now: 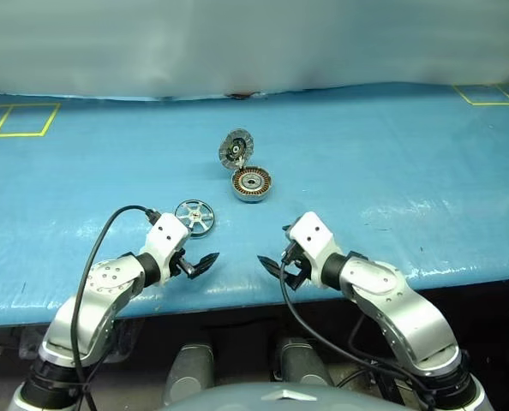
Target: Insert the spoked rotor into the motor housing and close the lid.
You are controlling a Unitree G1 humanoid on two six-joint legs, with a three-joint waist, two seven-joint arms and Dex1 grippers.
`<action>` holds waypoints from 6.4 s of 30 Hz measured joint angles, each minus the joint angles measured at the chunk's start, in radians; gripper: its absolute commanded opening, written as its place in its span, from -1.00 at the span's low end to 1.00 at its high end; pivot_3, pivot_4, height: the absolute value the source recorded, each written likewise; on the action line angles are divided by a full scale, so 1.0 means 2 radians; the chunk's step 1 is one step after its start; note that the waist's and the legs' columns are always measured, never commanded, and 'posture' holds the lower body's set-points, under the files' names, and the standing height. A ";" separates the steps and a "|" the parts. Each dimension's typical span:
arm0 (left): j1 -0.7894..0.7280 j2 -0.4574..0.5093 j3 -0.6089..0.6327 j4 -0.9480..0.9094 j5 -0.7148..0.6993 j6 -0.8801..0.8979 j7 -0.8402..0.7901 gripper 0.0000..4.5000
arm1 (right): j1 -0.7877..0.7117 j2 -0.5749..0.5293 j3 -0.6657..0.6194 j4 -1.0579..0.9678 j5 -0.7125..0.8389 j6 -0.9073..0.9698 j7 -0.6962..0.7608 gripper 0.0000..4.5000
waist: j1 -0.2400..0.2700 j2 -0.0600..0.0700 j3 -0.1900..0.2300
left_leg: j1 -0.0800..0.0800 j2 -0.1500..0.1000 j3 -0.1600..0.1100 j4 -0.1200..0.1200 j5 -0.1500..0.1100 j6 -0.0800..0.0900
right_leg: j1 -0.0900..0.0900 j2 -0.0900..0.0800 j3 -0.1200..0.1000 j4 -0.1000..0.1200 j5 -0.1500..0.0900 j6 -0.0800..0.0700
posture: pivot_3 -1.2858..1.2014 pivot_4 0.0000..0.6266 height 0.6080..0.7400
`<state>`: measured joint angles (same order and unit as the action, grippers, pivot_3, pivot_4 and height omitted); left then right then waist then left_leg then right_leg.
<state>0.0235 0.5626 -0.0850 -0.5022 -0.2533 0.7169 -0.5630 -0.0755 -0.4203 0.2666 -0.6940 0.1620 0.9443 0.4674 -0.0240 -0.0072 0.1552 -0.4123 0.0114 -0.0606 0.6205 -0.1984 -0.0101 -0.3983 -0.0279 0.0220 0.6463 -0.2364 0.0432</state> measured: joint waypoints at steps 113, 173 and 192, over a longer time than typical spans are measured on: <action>0.070 -0.054 -0.045 -0.036 0.025 -0.036 0.078 0.99 | -0.580 0.135 0.197 0.900 -0.308 -0.424 0.252 1.00 | -0.008 0.001 0.001 | 0.006 0.001 0.000 -0.003 0.000 0.000 | 0.000 0.002 0.000 0.008 0.000 -0.007 | 0.03 -0.52 1.00; 0.047 -0.069 -0.053 -0.012 0.027 -0.045 0.060 1.00 | -0.371 0.035 0.206 0.341 -0.301 -0.046 0.396 -0.20 | -0.007 0.002 0.001 | 0.006 0.001 0.000 -0.003 0.001 -0.002 | 0.000 0.001 -0.001 0.008 -0.003 -0.005 | 0.03 -0.52 1.00; 0.042 -0.064 -0.053 -0.012 0.026 -0.045 0.051 1.00 | -0.371 0.024 0.190 0.309 -0.216 -0.006 0.356 0.88 | -0.007 0.002 0.001 | 0.006 0.001 -0.001 -0.003 0.001 -0.002 | 0.001 0.001 -0.001 0.007 -0.003 -0.005 | 0.03 -0.52 1.00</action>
<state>0.1085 0.4355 -0.1905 -0.5266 -0.2009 0.6273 -0.4608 -0.8168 -0.3720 0.6469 -0.0755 -0.2695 0.9332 1.1789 -0.0377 -0.0039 0.1579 -0.3999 0.0131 -0.0618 0.6135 -0.1966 -0.0134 -0.3971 -0.0253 0.0203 0.6607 -0.2427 0.0329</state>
